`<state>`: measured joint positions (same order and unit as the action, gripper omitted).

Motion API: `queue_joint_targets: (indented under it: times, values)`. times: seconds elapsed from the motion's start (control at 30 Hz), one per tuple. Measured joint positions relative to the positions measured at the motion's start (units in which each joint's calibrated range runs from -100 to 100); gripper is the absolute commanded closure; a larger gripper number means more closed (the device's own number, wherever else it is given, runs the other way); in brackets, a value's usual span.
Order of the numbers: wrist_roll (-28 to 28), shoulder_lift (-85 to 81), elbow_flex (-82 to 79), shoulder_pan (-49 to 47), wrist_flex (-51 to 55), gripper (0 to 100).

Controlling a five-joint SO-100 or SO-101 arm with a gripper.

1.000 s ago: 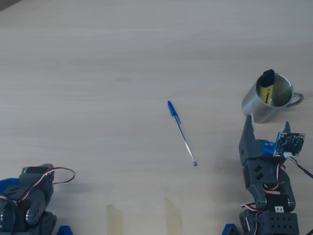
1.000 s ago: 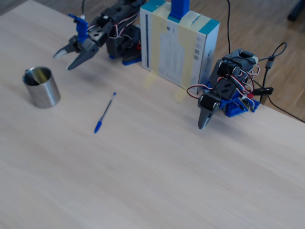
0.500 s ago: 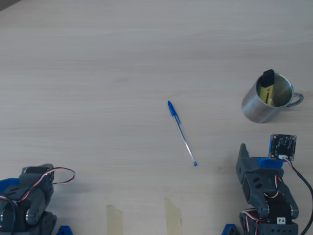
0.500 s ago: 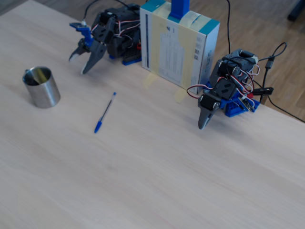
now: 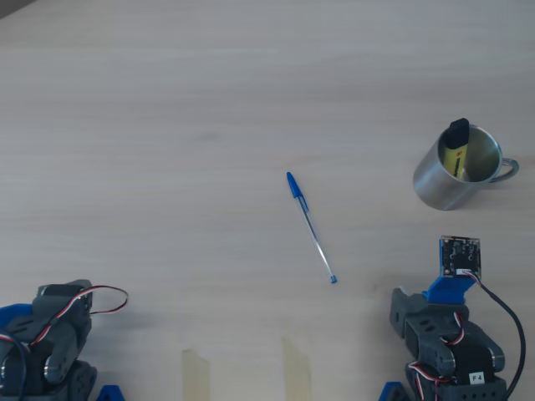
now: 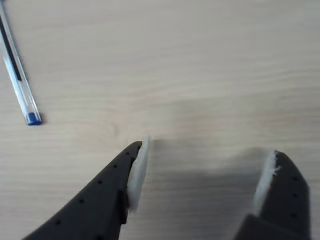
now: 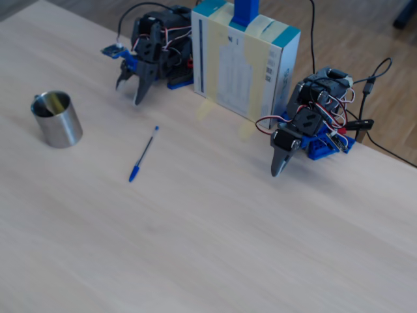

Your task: Grab the yellow pen and put it in the silver cup.

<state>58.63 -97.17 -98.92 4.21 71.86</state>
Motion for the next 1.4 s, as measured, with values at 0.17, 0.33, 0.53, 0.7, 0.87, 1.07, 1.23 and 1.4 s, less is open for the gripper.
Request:
queue_joint_targets:
  times: [0.17,0.33,0.53,0.7,0.87,1.07,1.23,1.4]
  values:
    - [-2.03,-0.42,0.00,0.08,1.17,69]
    - [-3.27,-0.42,0.09,0.08,1.42,77]
    - [-3.43,-0.42,0.09,0.00,1.42,97]
    - [-5.46,-0.42,0.09,-0.57,1.42,97]
    - [-6.86,-0.42,0.09,-0.57,1.42,97]
    - [-6.86,-0.42,0.09,-0.57,1.42,97]
    - [-6.86,-0.42,0.09,-0.57,1.51,97]
    - [-6.86,-0.42,0.09,-0.57,1.51,97]
